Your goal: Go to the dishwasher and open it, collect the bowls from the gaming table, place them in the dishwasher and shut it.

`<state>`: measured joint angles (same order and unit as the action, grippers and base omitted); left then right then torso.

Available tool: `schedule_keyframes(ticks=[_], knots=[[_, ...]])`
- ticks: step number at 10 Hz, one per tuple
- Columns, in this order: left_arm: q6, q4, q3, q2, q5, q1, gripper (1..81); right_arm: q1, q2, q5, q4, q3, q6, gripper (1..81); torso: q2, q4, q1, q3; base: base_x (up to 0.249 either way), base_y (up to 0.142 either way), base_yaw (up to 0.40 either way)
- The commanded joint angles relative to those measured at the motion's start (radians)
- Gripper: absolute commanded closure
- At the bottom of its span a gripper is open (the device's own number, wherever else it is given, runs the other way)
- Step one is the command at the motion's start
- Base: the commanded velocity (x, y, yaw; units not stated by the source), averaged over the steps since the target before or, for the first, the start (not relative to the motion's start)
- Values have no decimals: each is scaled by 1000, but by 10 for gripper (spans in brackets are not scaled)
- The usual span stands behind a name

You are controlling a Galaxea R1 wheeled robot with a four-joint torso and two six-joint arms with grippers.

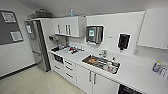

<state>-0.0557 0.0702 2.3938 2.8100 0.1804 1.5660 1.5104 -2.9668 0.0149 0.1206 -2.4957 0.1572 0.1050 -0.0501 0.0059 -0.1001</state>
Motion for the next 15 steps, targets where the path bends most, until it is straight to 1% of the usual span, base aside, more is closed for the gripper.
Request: schedule_keyframes(ticks=[1, 3, 4, 9, 11, 12, 15], knots=[[4, 13, -70, -67, -36, -37, 10, -46, 151, 8, 5, 175, 1, 10, 0, 0, 0, 0, 0, 0, 356], [4, 14, -74, -69, -38, -37, 10, -44, 164, 7, 8, 181, 2, 10, 0, 0, 0, 0, 0, 0, 356], [4, 20, -73, -69, -38, -36, 10, -49, 159, 7, 4, 175, 1, 10, 0, 0, 0, 0, 0, 0, 356], [4, 20, -62, -72, -38, -36, 10, -69, 147, 11, 14, 178, -1, 10, 0, 0, 0, 0, 0, 0, 356], [4, 22, -62, -73, -38, -36, 10, -71, 127, 19, 16, 143, -2, 10, 0, 0, 0, 0, 0, 0, 356], [4, 26, -62, -73, -38, -36, 10, -66, 125, 17, 30, 138, -2, 10, 0, 0, 0, 0, 0, 0, 356], [4, 26, -62, -70, -38, -36, 10, -55, 127, 8, 33, 141, -1, 10, 0, 0, 0, 0, 0, 0, 356]])
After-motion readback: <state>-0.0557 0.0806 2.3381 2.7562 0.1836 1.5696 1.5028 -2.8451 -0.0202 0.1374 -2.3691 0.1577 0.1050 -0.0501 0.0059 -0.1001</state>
